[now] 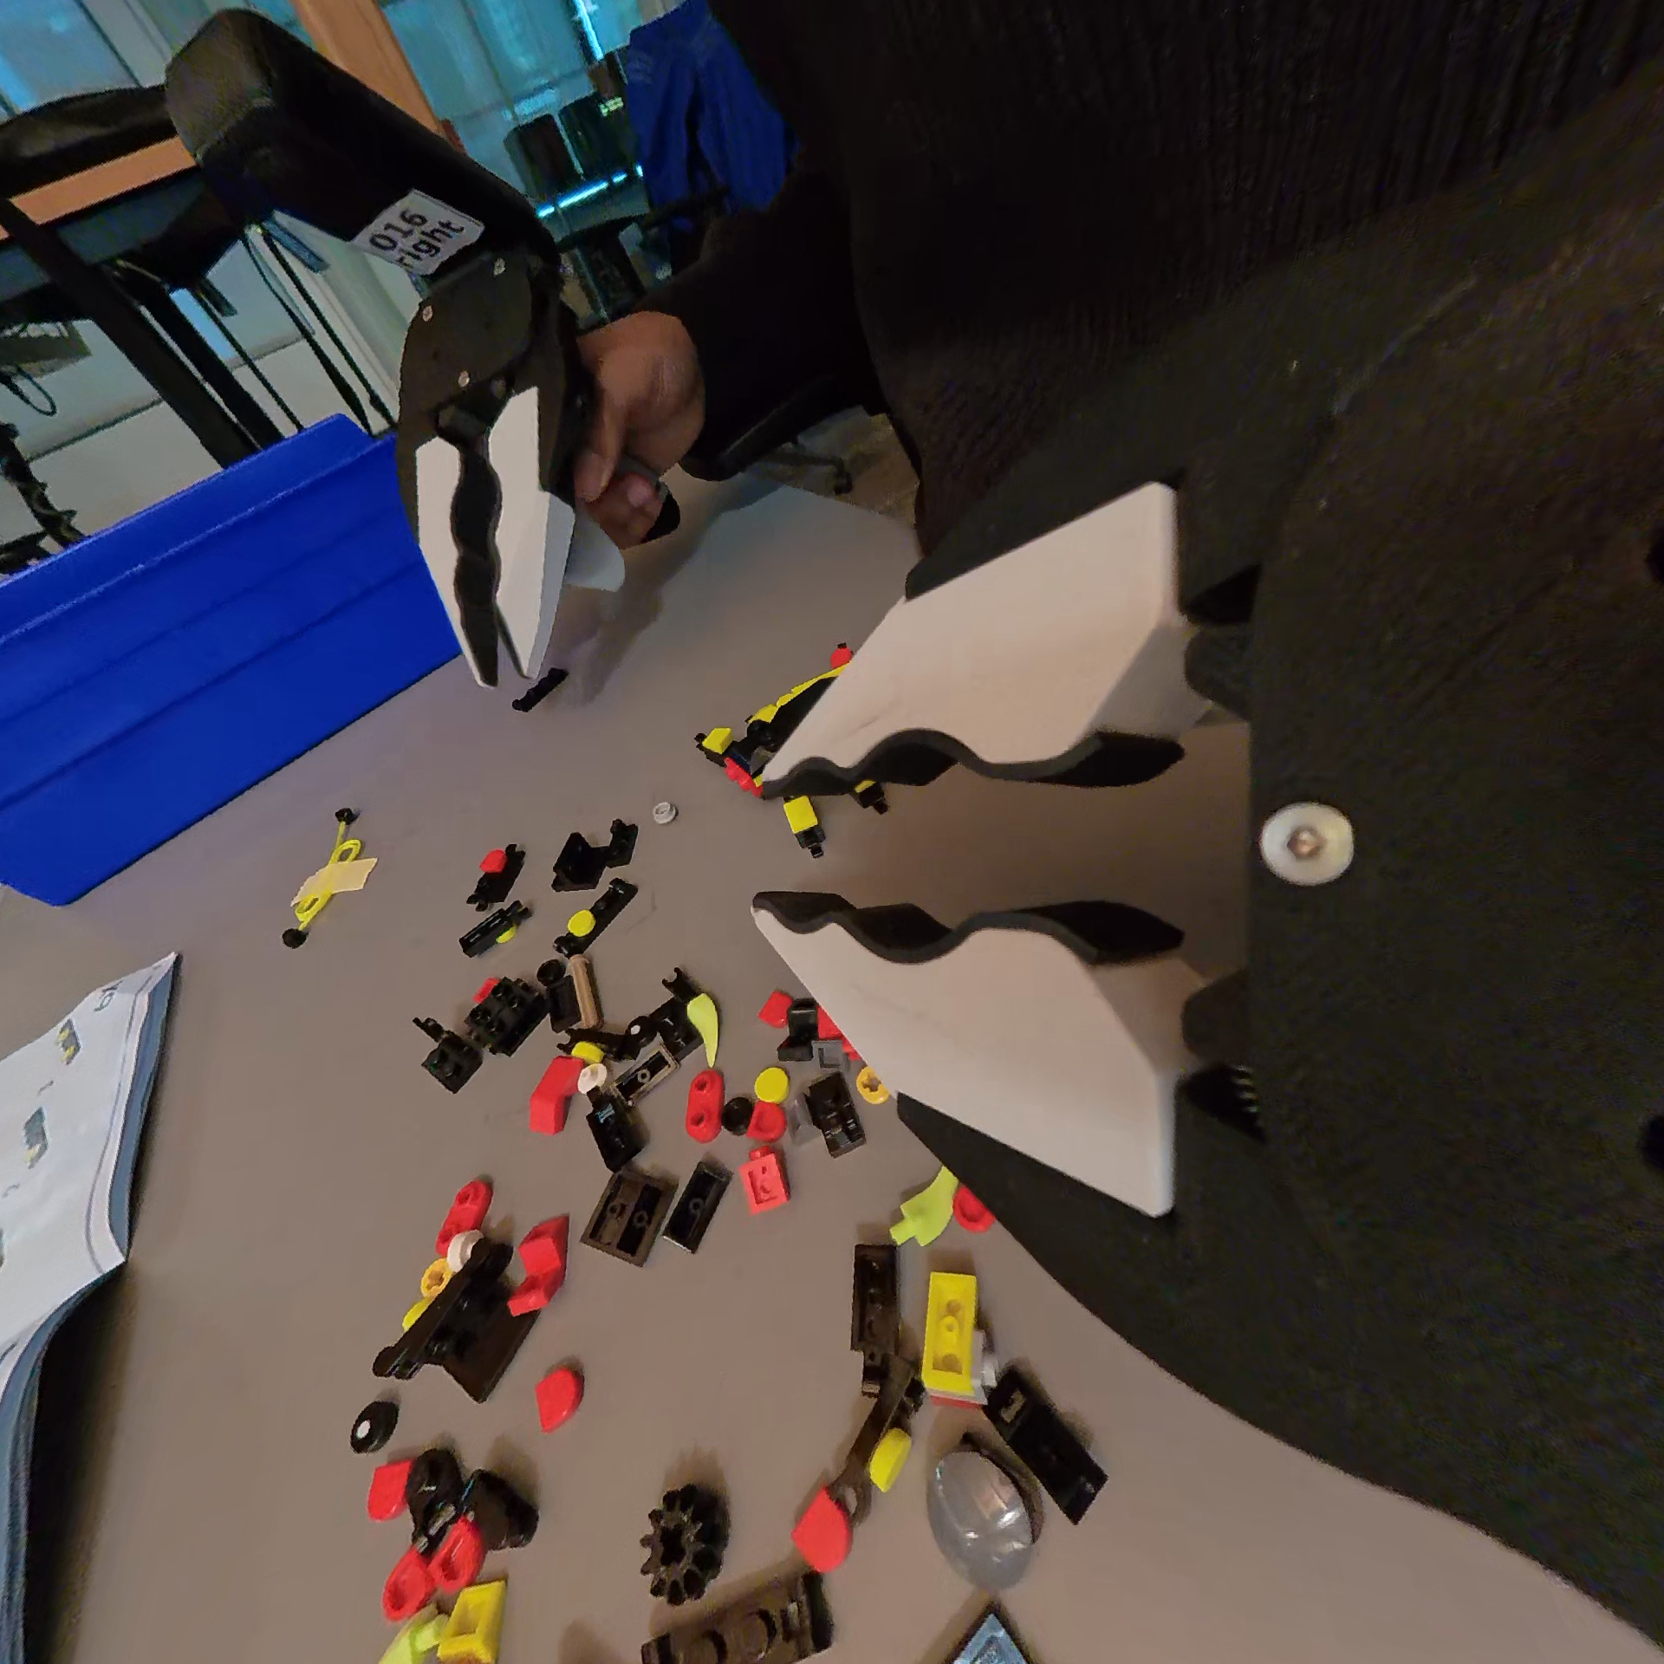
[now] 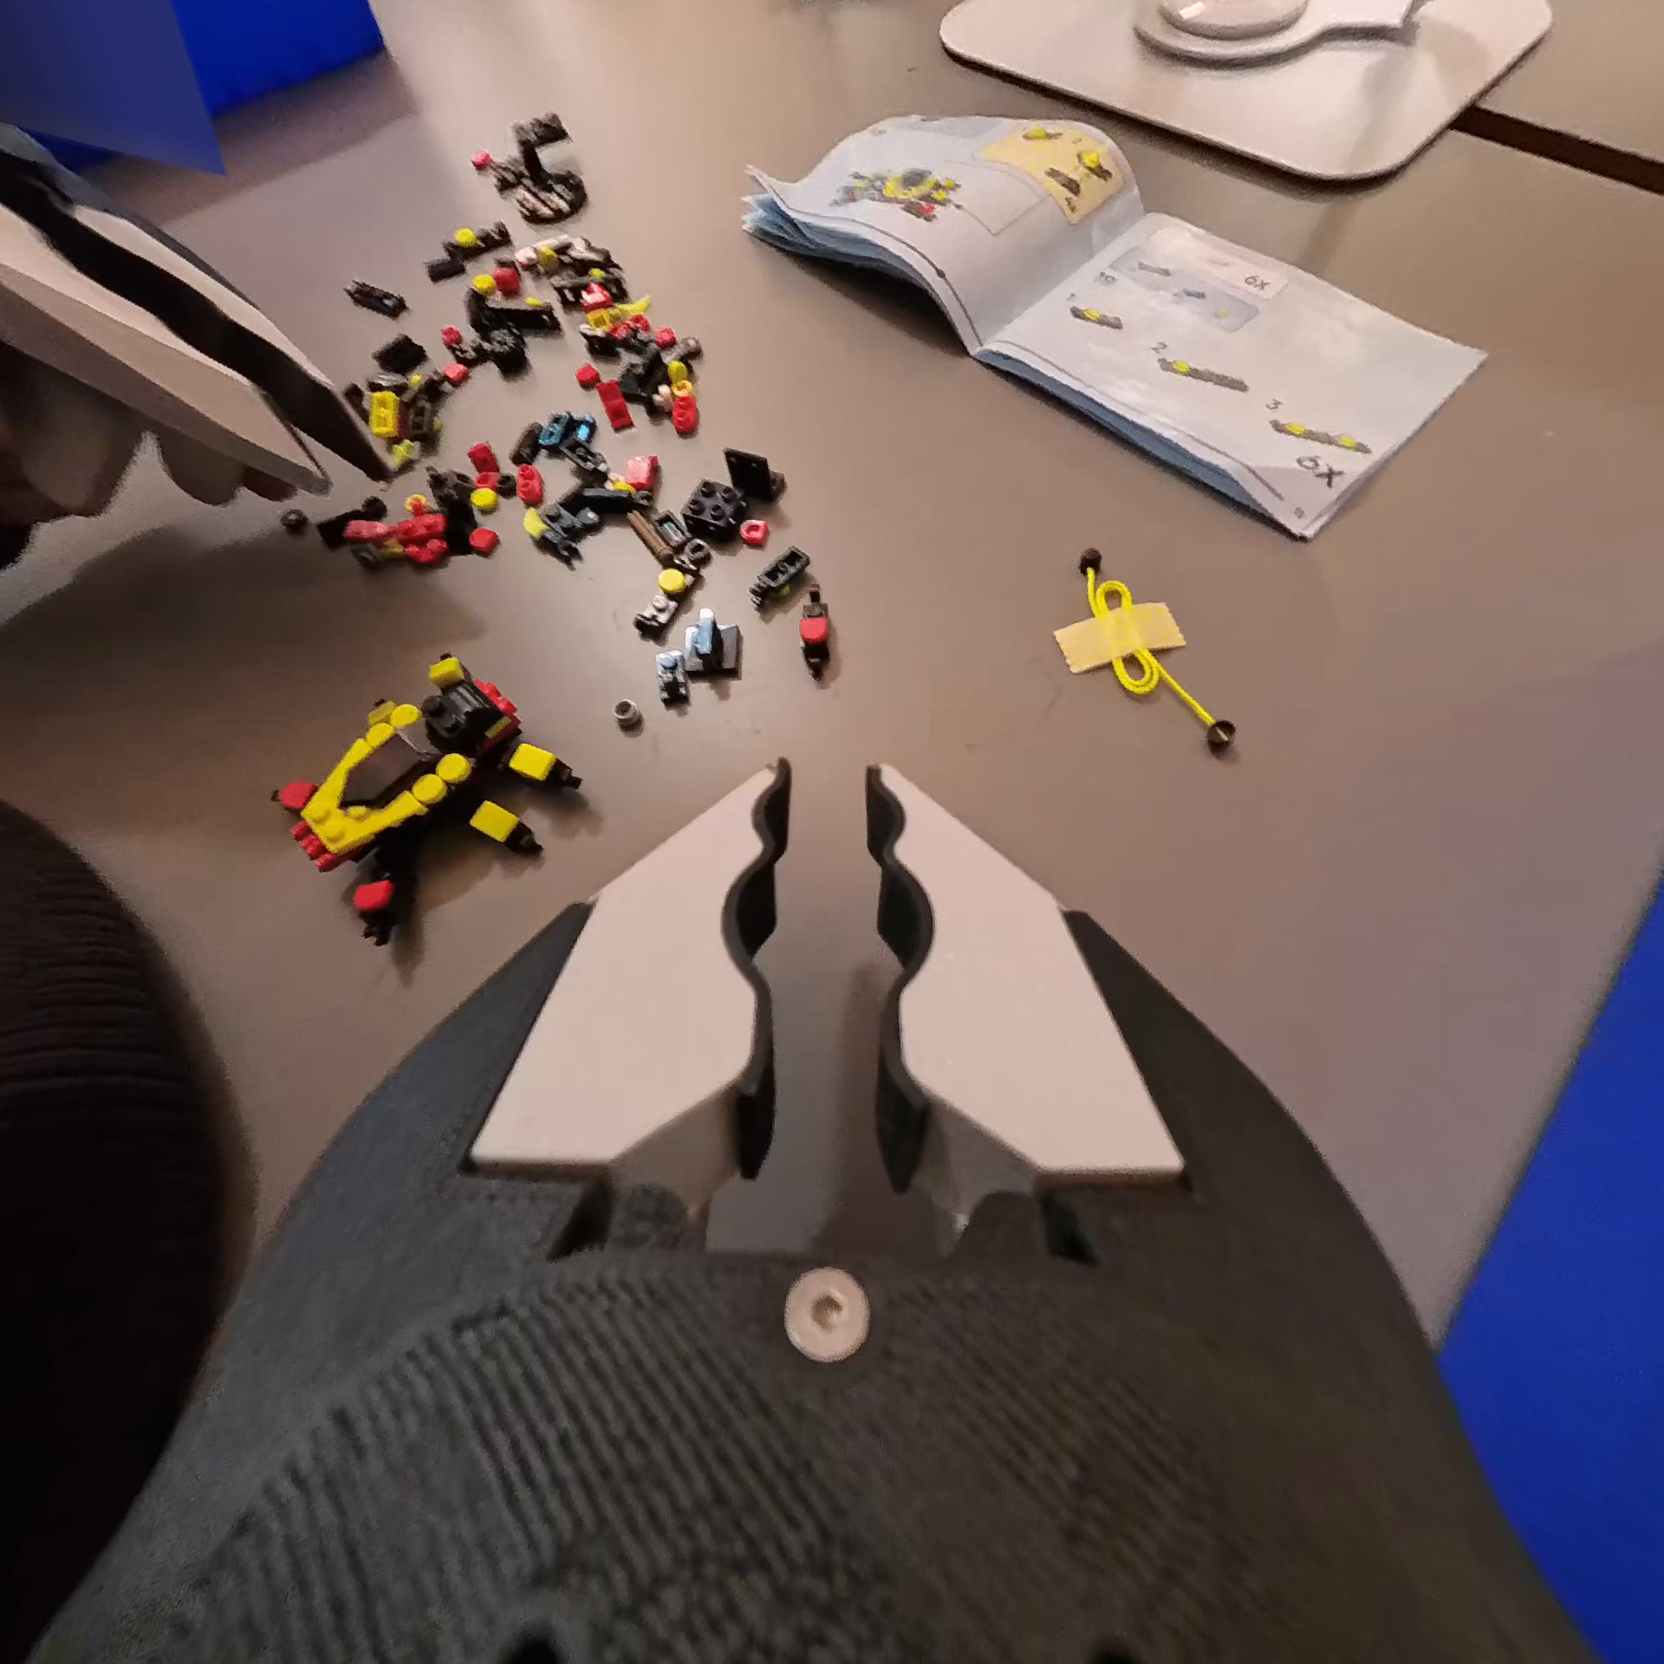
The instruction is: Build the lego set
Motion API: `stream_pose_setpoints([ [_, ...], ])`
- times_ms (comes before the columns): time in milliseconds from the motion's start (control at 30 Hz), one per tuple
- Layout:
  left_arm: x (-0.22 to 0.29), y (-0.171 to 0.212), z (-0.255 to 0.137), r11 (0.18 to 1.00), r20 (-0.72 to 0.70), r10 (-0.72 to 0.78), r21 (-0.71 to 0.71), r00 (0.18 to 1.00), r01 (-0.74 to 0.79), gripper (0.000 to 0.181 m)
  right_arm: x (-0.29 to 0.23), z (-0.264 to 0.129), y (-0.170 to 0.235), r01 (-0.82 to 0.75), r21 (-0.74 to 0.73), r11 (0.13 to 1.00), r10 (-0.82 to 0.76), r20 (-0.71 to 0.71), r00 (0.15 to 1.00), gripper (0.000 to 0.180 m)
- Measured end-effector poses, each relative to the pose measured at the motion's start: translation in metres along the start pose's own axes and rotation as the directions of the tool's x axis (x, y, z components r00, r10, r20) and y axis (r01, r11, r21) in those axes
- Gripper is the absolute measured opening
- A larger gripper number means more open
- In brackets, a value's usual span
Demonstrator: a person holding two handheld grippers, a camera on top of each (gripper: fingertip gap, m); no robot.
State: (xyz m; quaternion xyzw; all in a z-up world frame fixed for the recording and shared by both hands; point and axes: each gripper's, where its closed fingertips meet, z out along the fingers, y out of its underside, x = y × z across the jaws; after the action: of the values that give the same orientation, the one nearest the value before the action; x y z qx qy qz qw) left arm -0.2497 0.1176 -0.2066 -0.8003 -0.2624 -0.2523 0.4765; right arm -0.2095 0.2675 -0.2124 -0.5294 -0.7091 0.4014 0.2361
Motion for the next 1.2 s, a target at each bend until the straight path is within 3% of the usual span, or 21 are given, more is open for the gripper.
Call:
stream_pose_setpoints([
  [300,0.009,-0.003,0.004,0.999,-0.086,-0.032,0.012,0.996,0.034,0.024,-0.012,0.001,-0.010,0.076,0.054,0.996,-0.078,0.037,0.996,0.020],
  [567,0.005,-0.003,0.007,0.997,-0.111,-0.082,0.006,0.990,0.083,0.026,0.007,-0.012,-0.031,0.066,0.180,0.981,-0.060,-0.038,0.998,0.004],
  [900,-0.015,-0.012,0.001,0.990,0.084,0.139,0.028,0.987,-0.141,0.024,0.015,-0.014,-0.032,-0.012,0.215,0.977,0.007,0.022,1.000,0.007],
  [1200,-0.021,-0.011,0.002,0.992,0.095,0.122,0.023,0.988,-0.124,0.023,0.018,-0.012,-0.029,0.004,0.200,0.980,-0.004,0.000,1.000,0.007],
])
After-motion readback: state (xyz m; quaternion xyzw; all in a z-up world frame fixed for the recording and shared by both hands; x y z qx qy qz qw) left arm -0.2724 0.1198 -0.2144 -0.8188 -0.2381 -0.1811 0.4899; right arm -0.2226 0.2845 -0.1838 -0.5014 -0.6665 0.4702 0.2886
